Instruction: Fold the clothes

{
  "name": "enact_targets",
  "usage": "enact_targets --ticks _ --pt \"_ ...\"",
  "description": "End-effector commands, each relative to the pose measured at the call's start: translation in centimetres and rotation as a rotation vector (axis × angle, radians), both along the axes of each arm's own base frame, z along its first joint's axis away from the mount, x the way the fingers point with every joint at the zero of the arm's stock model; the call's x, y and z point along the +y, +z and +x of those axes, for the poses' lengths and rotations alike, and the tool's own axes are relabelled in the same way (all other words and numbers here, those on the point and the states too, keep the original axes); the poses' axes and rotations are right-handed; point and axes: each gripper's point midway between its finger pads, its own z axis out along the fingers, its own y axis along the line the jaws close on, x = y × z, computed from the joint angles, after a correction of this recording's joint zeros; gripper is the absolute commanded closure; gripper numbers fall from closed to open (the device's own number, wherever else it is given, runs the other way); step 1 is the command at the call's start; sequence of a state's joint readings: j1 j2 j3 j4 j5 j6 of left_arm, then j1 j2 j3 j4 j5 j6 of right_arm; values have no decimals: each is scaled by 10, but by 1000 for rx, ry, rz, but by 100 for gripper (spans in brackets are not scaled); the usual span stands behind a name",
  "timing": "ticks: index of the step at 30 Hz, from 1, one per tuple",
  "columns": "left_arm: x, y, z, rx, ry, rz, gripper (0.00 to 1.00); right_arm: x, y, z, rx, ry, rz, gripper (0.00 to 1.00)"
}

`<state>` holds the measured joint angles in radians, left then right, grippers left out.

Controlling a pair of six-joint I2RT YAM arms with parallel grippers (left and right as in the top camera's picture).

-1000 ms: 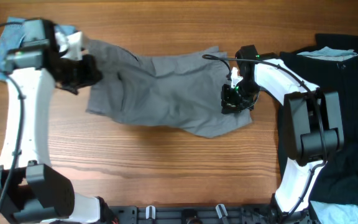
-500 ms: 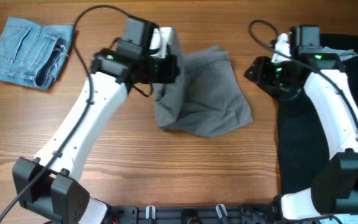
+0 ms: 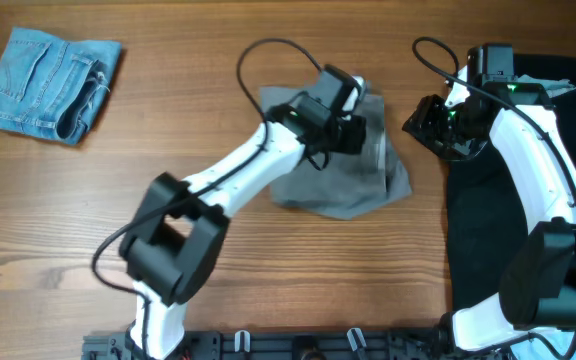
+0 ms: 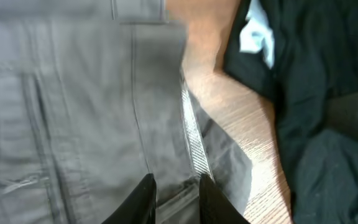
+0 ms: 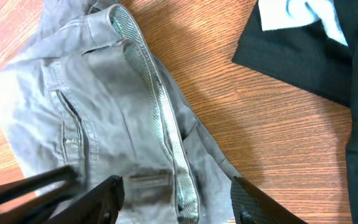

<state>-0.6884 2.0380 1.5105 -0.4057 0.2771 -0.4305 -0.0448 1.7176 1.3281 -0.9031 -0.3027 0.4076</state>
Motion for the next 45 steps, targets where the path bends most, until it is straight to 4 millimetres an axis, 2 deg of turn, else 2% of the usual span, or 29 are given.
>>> enact_targets --ticks 1,2,3,4,6,7,8,10,11,12,13,14,15,16,17,18,20,22,24,26,29,31,33,37,38,40,42,44,45 --pt "-4 -26 3 102 106 -11 79 -7 -7 0 18 -25 -36 40" --pt "-5 -28 2 109 104 -14 79 -7 -7 0 18 -25 -38 40" --pt "-4 -30 2 111 104 -11 69 -8 -7 0 17 -23 -39 40" --pt "-4 -27 2 109 103 -17 52 -8 -7 0 17 -21 -39 40" --pt "-5 -14 2 102 69 -47 39 -1 -5 1 -9 57 -21 40" --pt "-3 -2 2 89 48 -64 37 9 -1 2 -45 146 16 40" --pt "5 14 3 64 40 -63 35 30 8 0 -109 297 100 40" --pt "25 39 4 6 16 -30 26 52 16 -5 -155 419 183 43" --pt "38 45 5 -12 30 4 25 58 16 -9 -146 432 190 54" --pt "53 49 8 -28 56 51 25 63 14 -12 -134 446 188 70" --pt "69 50 10 -37 85 101 31 65 8 -15 -108 440 161 87" --pt "88 48 12 -39 113 162 42 62 -5 -19 -46 370 105 96" --pt "101 43 13 -26 142 205 63 62 -16 -22 -14 335 67 96" --pt "115 36 12 -5 167 250 77 65 -28 -27 4 332 49 96" --pt "125 26 11 20 181 284 88 72 -41 -32 17 346 50 96" --pt "132 17 8 48 187 307 95 78 -55 -40 43 353 57 96" --pt "138 -8 -3 134 176 318 96 85 -90 -62 117 376 59 96" --pt "131 -38 -27 266 123 279 96 81 -128 -88 233 332 67 96" --pt "131 -58 -44 345 100 276 96 78 -140 -96 282 322 68 96" --pt "128 -70 -61 421 74 249 96 79 -142 -98 292 322 77 96" --pt "120 -75 -84 525 40 184 96 83 -135 -93 270 325 96 96" --pt "126 -81 -89 535 47 206 95 84 -121 -86 235 337 94 96" --pt "141 -92 -87 529 93 269 93 85 -98 -78 165 359 90 96" --pt "187 -111 -75 559 347 412 89 92 -31 -63 -53 398 109 93" --pt "195 -112 -65 543 387 411 88 95 -14 -61 -110 405 120 93" --pt "202 -112 -42 484 430 371 85 95 6 -58 -182 409 117 93" --pt "204 -108 -1 368 479 277 83 95 17 -52 -238 410 111 94" --pt "201 -89 57 134 440 164 82 97 19 -46 -266 412 110 93" --pt "201 -77 76 44 406 125 78 97 18 -44 -272 412 110 93"
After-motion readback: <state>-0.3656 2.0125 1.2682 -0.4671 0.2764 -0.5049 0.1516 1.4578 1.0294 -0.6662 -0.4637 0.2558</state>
